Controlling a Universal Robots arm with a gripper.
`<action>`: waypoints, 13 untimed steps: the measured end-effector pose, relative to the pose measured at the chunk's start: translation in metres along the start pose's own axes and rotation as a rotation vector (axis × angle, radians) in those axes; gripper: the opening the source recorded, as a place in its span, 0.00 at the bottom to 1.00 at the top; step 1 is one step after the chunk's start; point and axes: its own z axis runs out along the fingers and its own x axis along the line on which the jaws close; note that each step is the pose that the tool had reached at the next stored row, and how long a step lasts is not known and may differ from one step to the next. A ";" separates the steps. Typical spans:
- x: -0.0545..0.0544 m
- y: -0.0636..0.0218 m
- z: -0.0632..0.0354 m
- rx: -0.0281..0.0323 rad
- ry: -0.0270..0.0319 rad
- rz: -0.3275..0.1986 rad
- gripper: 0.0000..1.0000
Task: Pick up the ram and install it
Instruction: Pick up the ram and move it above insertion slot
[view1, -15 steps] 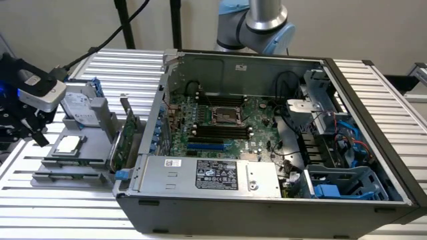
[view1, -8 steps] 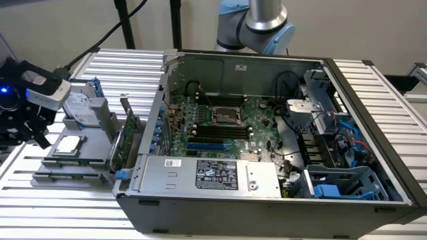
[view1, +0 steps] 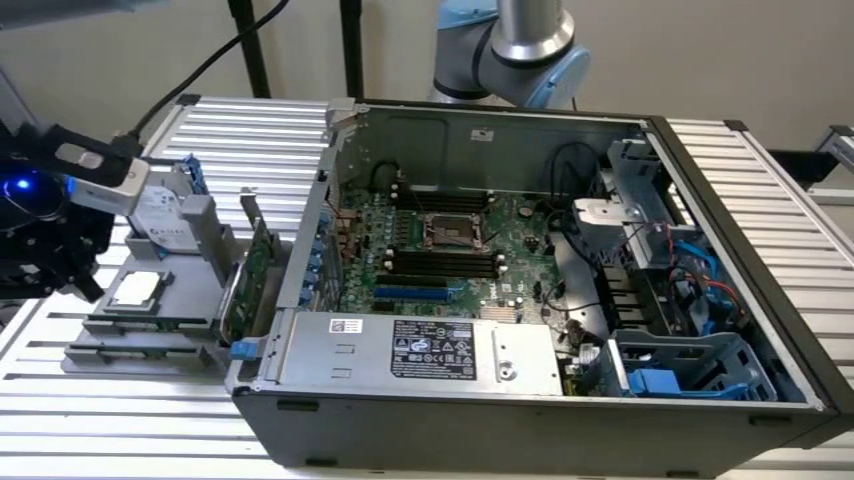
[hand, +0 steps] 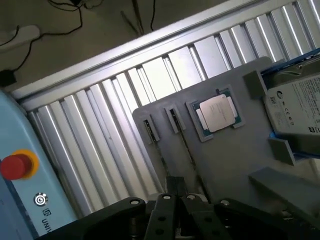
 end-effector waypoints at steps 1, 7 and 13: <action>0.000 0.0000 0.0008 -0.0001 0.0009 -0.018 0.00; 0.000 -0.0003 0.0056 0.0017 0.0049 -0.128 0.00; 0.000 -0.0004 0.0092 0.0148 0.0050 -0.227 0.00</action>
